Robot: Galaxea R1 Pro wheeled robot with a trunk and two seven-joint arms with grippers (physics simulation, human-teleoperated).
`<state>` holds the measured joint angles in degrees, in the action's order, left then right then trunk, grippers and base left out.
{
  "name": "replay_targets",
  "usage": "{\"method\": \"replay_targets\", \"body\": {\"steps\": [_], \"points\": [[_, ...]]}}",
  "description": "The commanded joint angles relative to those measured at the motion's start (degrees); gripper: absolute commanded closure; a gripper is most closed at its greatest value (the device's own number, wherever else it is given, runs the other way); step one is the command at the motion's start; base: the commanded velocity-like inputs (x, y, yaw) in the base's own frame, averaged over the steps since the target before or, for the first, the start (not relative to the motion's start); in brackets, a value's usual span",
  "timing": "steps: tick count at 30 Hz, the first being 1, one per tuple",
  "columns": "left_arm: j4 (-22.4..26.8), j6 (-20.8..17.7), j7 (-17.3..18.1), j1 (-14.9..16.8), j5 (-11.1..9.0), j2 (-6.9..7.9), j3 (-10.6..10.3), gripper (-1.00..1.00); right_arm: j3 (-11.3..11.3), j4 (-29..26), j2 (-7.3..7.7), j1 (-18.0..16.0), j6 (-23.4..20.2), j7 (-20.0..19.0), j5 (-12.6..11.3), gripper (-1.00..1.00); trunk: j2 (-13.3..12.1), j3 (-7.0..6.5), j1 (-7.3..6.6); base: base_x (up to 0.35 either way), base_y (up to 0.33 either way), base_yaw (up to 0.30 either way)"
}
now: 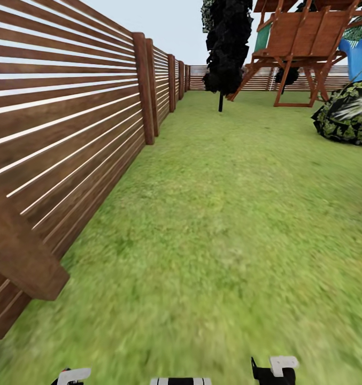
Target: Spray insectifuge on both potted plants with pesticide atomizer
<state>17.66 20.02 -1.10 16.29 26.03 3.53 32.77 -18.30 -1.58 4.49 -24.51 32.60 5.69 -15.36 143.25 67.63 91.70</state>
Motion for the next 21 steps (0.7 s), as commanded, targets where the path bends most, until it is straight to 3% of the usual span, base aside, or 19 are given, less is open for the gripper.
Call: {"method": "replay_targets", "body": {"steps": [1, 10, 21], "points": [[-0.1, 0.3, -0.1, 0.1, 0.6, -0.02, 0.4, 1.00, -0.5, 0.0, 0.00, 0.0, 0.1, 0.3, -0.4, -1.00, 0.0, 0.04, 0.02, 0.340, 0.000, 0.000], [-0.1, 0.3, -0.1, 0.1, 0.6, -0.02, 0.4, 1.00, -0.5, 0.0, 0.00, 0.0, 0.1, 0.1, -0.4, -1.00, 0.0, 0.04, 0.02, 0.340, 0.000, -0.009], [-0.1, 0.3, -0.1, 0.1, 0.6, -0.02, 0.4, 1.00, -0.5, 0.0, 0.01, 0.0, 0.2, 0.1, -0.4, -1.00, 0.0, 0.04, 0.02, 0.339, 0.000, -0.145]]}}
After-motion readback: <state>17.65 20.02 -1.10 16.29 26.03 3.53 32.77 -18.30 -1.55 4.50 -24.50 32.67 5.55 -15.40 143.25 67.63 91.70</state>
